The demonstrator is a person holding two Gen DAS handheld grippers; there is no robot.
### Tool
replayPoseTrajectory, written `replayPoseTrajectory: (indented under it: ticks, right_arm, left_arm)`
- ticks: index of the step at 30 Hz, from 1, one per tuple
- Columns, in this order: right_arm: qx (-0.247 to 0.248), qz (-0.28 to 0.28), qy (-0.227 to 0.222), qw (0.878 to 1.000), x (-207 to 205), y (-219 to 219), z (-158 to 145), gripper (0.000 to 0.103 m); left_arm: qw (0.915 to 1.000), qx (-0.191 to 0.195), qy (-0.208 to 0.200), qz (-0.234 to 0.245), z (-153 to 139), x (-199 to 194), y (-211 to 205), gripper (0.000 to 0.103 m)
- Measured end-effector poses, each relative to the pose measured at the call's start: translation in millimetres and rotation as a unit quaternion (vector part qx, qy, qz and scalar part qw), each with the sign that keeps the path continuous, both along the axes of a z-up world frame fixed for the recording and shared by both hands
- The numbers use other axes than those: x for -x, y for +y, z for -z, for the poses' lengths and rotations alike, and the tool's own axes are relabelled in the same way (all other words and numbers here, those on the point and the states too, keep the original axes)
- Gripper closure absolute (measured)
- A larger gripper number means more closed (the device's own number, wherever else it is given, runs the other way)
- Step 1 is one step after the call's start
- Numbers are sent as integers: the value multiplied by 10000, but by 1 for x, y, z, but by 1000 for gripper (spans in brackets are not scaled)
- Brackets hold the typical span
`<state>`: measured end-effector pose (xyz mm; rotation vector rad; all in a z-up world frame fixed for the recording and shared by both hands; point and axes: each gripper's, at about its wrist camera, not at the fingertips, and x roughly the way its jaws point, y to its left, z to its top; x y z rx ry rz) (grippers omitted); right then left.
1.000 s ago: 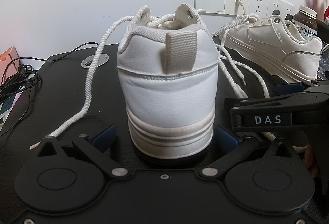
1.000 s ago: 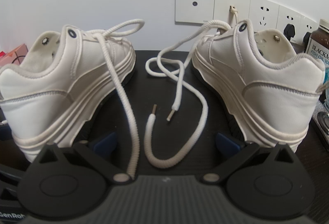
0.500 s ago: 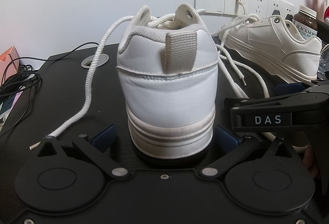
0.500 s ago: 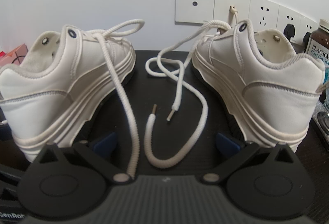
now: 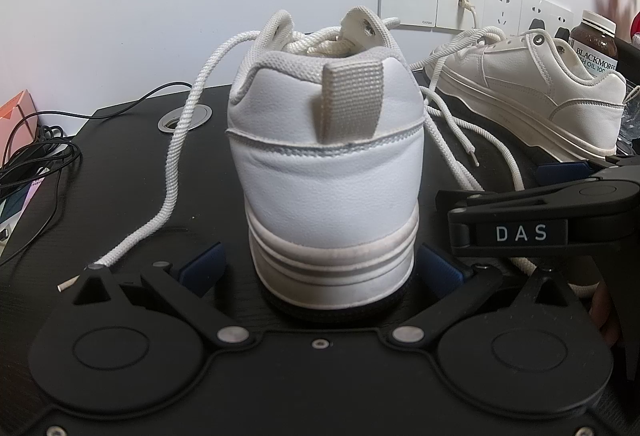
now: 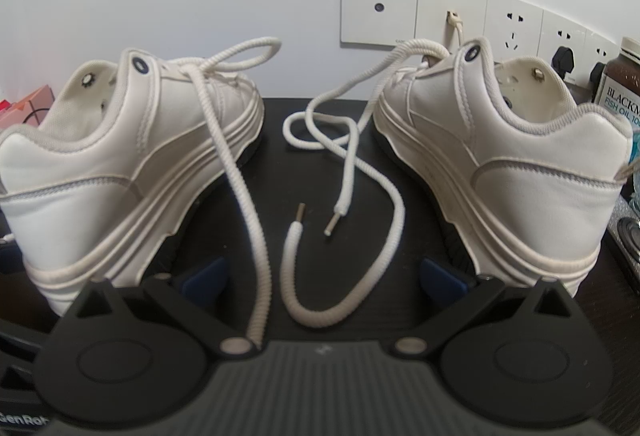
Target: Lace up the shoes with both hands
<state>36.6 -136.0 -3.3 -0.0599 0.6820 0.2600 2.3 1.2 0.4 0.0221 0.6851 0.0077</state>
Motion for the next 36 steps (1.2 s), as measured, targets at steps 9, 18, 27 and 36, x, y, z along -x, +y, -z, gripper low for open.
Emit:
replayPoseTrajectory:
  ticks: [9,18,27,36]
  right_arm:
    - [0,0,0,10000,0,0,0,1]
    - [0,0,0,10000,0,0,0,1]
    - [0,0,0,10000,0,0,0,1]
    - [0,0,0,10000,0,0,0,0]
  left_arm:
    - [10000,0,0,0,-1,0,0,0]
    - [10000,0,-1,0,1,3,-1,0]
    - [10000,0,0,0,1,2,-2,0]
    - [10000,0,0,0,1,2,-2,0]
